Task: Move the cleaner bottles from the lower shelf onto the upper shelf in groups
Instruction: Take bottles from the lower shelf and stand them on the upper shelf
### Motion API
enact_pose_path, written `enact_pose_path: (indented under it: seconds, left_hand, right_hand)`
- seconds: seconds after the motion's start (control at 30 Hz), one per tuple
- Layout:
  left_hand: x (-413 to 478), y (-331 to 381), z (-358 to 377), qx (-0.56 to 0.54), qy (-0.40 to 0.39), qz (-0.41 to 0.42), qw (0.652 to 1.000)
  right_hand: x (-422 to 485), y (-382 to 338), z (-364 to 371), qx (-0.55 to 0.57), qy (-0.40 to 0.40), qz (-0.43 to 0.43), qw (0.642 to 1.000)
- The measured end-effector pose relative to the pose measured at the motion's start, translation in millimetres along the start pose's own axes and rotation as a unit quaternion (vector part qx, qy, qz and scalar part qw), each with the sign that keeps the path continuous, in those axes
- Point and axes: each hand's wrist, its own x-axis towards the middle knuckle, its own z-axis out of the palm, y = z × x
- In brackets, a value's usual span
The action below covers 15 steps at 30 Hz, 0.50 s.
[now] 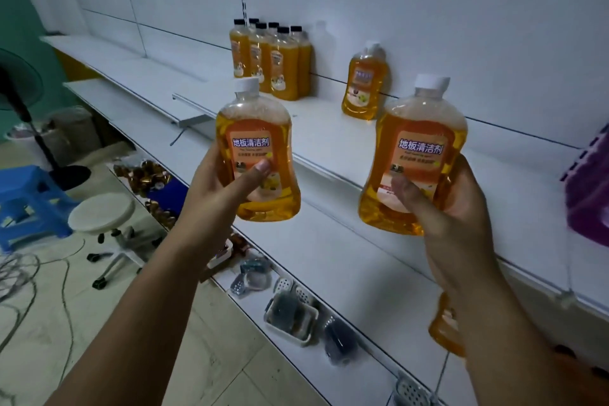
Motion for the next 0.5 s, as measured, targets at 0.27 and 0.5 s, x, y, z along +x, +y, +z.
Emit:
enact_pose_path:
  seconds: [0.27,0.5]
  left_hand:
    - [120,-4,11,0.015,-0.053,0.029,0.998]
    - [210,-1,33,0.014,-0.142,0.077,0.987]
  right_hand:
    - [88,4,12,-0.039,0.060,-0.002,0.997]
    - [134,7,1,-0.106,0.136,0.007,0.985]
